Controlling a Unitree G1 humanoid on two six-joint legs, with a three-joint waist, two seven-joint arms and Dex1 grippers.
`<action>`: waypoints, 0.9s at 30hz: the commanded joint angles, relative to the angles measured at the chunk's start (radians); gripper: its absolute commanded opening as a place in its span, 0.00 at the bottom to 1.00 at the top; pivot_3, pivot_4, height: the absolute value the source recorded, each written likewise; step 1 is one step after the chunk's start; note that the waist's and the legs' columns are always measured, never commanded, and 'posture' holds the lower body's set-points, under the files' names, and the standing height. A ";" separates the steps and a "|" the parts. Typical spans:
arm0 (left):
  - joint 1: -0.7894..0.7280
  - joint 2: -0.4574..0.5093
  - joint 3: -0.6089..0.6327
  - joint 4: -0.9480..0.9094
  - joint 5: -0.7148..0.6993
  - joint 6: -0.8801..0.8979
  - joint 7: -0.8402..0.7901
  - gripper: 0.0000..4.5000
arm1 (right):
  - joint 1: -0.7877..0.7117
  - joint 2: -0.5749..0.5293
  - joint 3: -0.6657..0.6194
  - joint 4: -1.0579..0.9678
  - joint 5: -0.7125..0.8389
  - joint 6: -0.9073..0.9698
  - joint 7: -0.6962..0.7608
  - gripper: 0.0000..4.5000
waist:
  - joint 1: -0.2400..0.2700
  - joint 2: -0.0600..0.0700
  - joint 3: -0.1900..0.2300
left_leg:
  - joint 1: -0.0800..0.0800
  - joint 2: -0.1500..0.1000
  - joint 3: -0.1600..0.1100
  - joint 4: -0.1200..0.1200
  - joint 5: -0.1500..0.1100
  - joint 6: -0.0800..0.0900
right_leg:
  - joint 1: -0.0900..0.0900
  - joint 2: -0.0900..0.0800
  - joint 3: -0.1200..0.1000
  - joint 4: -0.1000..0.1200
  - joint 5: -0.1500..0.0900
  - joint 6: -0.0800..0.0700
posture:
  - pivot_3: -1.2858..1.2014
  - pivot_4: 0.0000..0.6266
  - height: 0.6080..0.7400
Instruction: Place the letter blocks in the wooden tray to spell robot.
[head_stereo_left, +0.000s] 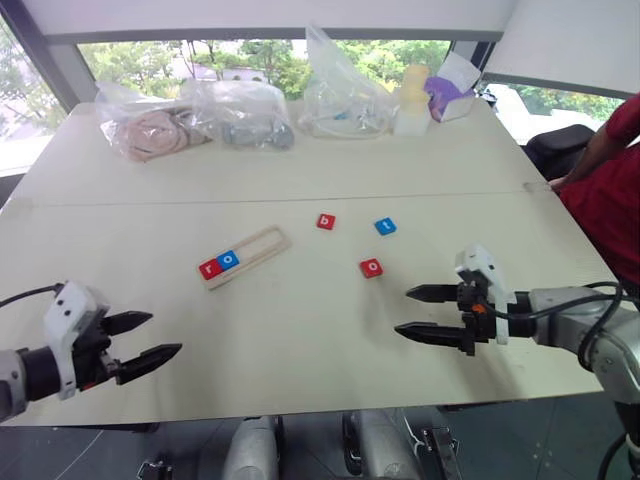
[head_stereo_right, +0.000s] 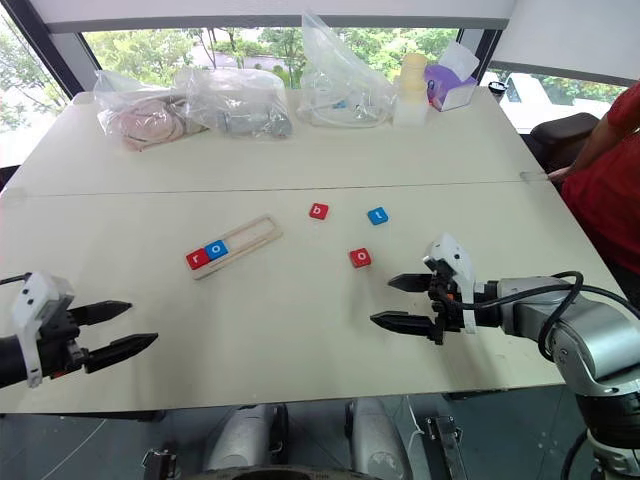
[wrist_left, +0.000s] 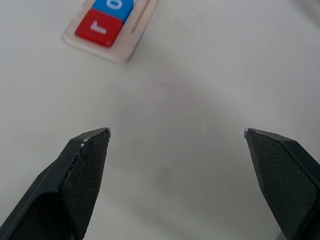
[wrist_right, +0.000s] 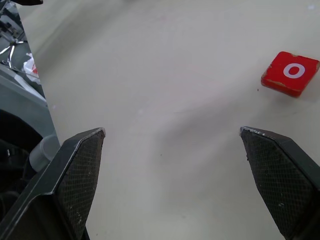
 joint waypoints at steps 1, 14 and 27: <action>0.011 -0.005 -0.040 0.019 0.038 -0.041 0.002 1.00 | -0.007 0.015 -0.002 -0.031 0.005 -0.015 -0.020 0.99 | -0.004 0.000 0.000 | 0.000 0.000 0.000 0.000 0.000 0.000 | 0.000 0.000 0.000 0.000 0.000 0.000 | 0.52 0.24 0.98; 0.023 -0.018 -0.020 0.094 0.081 -0.125 -0.003 1.00 | -0.018 0.054 0.028 -0.040 0.007 -0.011 -0.057 0.99 | 0.000 -0.001 -0.001 | 0.000 0.001 0.000 0.000 0.000 0.000 | 0.000 0.000 0.000 0.000 0.000 0.000 | 0.52 0.24 0.98; 0.006 -0.008 -0.026 0.128 0.096 -0.150 -0.009 1.00 | -0.023 0.064 0.035 -0.048 0.010 -0.006 -0.075 0.99 | -0.001 -0.001 -0.001 | 0.000 0.001 0.000 0.000 0.000 0.000 | 0.000 0.000 0.000 0.000 0.000 0.000 | 0.52 0.24 0.98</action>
